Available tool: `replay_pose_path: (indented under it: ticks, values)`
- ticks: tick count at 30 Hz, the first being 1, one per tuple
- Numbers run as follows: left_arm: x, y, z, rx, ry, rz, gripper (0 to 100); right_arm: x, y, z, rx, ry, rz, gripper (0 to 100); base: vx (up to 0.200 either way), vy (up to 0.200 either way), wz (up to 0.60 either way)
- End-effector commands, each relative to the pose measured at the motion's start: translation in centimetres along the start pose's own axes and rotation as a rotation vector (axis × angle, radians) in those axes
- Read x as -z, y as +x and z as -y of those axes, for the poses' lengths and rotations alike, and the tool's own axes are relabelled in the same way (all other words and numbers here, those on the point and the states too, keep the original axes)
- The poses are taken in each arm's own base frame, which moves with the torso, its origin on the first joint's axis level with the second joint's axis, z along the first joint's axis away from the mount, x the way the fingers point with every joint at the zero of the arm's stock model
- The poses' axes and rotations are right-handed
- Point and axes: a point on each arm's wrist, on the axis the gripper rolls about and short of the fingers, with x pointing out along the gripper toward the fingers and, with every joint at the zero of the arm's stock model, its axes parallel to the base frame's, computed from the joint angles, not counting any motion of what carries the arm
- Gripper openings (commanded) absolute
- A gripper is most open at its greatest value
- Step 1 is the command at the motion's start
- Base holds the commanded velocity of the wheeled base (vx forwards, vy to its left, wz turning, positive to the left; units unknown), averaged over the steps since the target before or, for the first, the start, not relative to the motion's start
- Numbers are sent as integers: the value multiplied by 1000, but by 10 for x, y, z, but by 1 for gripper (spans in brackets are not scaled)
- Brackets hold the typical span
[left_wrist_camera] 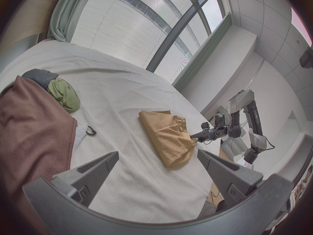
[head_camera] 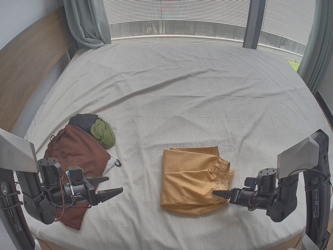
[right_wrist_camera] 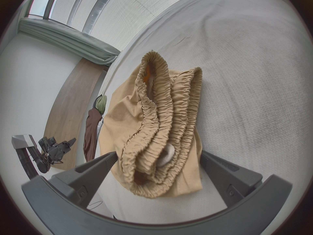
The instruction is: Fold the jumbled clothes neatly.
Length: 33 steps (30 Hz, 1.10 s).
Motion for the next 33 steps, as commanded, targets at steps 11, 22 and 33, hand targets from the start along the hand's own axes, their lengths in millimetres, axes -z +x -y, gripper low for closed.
replay_pose_path:
  ticks: [11,22,33]
  values:
    - [5,2,-4,-4,-2,-13,100,-3,12,-5,-36,1,14,100,0,0,0]
    - [5,2,-3,-3,-3,-15,100,-2,12,-4,-31,4,9,0,0,0,0]
    - [5,2,-3,-3,-4,-16,100,-2,12,-4,-32,3,10,0,0,0,0]
